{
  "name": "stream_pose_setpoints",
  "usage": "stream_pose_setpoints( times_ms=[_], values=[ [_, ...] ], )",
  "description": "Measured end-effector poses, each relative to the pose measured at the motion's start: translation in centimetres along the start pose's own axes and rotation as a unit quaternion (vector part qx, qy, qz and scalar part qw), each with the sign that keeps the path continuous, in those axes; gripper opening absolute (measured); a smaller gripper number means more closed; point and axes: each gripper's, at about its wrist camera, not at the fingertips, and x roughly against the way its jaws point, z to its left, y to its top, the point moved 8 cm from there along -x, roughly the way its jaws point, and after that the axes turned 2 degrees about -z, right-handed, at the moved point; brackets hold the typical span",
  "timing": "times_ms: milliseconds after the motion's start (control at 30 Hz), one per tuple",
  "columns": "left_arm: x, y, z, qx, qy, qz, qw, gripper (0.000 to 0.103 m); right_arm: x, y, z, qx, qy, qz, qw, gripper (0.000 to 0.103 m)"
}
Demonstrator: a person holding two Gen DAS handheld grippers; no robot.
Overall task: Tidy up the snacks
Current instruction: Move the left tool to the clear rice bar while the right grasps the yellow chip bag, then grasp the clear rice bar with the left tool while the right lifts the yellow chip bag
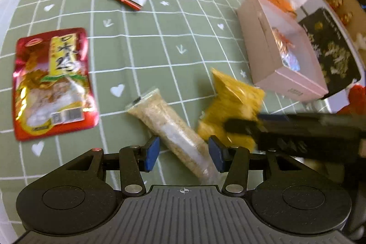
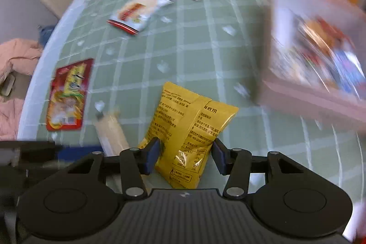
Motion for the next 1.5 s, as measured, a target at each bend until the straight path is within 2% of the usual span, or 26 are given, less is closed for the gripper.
stream_pose_setpoints(
  times_ms=[67,233,333,433,567,700,833,1033,1200,1367,1500],
  values=[
    [-0.4,-0.1,-0.6,-0.018,0.004,0.002,0.9998,0.052,0.5,-1.1,-0.9,-0.009,0.005,0.000,1.000,0.050],
    [-0.7,0.9,-0.6,-0.056,0.044,-0.007,0.9974,0.053,1.1,-2.4,-1.1,0.006,-0.001,-0.007,1.000,0.052],
    [-0.4,1.5,0.3,-0.082,0.077,-0.016,0.9935,0.048,0.7,-2.8,-0.9,0.021,-0.024,-0.009,0.999,0.072],
    [0.5,1.8,2.1,-0.075,0.099,-0.018,0.9921,0.043,0.4,-3.0,-1.1,0.014,-0.025,-0.013,0.999,0.079],
    [1.1,1.9,3.6,-0.058,0.116,-0.016,0.9914,0.043,0.0,-3.1,-0.5,0.015,-0.036,-0.023,0.999,0.089],
    [1.0,2.0,3.7,-0.055,0.120,-0.015,0.9911,0.043,-0.6,-3.2,0.0,0.016,-0.064,-0.046,0.997,0.095],
    [0.5,2.0,3.6,-0.057,0.121,-0.011,0.9910,0.043,-1.1,-2.8,0.3,0.008,-0.079,-0.048,0.996,0.099],
    [0.4,2.1,3.6,-0.058,0.122,-0.017,0.9907,0.041,-1.6,-1.7,-0.1,-0.008,-0.085,-0.044,0.995,0.100],
    [0.4,1.8,3.4,-0.067,0.124,-0.019,0.9898,0.039,-1.5,-1.6,-0.3,0.009,-0.085,-0.044,0.995,0.097],
    [0.3,0.6,1.6,-0.078,0.081,-0.008,0.9936,0.034,-0.7,-2.8,-0.3,0.059,-0.087,-0.046,0.993,0.084],
    [-0.1,-0.5,0.0,-0.104,0.062,-0.003,0.9926,0.034,-0.1,-3.6,-0.7,0.069,-0.086,-0.050,0.993,0.083]
  ],
)
